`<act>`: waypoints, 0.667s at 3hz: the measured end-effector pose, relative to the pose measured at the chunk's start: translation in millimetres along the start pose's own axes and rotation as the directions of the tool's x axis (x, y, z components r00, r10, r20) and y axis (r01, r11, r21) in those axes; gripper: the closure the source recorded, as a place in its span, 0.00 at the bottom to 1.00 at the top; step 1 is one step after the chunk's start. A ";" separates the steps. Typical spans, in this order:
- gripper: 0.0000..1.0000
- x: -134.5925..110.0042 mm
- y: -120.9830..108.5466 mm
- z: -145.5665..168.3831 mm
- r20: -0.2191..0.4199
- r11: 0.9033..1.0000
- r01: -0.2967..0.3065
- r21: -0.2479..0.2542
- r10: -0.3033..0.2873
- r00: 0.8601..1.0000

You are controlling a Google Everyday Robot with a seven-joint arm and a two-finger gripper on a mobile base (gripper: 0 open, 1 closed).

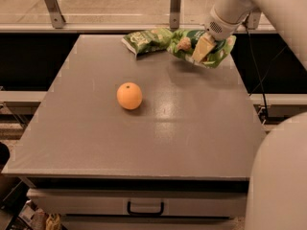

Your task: Move green rice chip bag near green jalapeno chip bag

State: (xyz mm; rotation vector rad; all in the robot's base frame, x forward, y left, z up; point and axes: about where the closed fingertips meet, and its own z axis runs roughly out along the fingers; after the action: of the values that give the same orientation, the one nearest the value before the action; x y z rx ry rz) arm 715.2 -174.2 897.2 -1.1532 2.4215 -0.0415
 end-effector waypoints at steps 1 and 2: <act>0.83 0.2 0.9 2.6 -0.002 1.000 0.000 -0.003 0.000 1.000; 0.59 0.0 1.9 6.0 -0.005 1.000 0.002 -0.007 -0.002 1.000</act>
Offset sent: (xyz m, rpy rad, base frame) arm 0.0004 0.0008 -0.0024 0.0003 0.0034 0.0010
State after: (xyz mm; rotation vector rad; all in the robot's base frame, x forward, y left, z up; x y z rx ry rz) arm 716.3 -172.0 891.4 -1.1595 2.4268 -0.0359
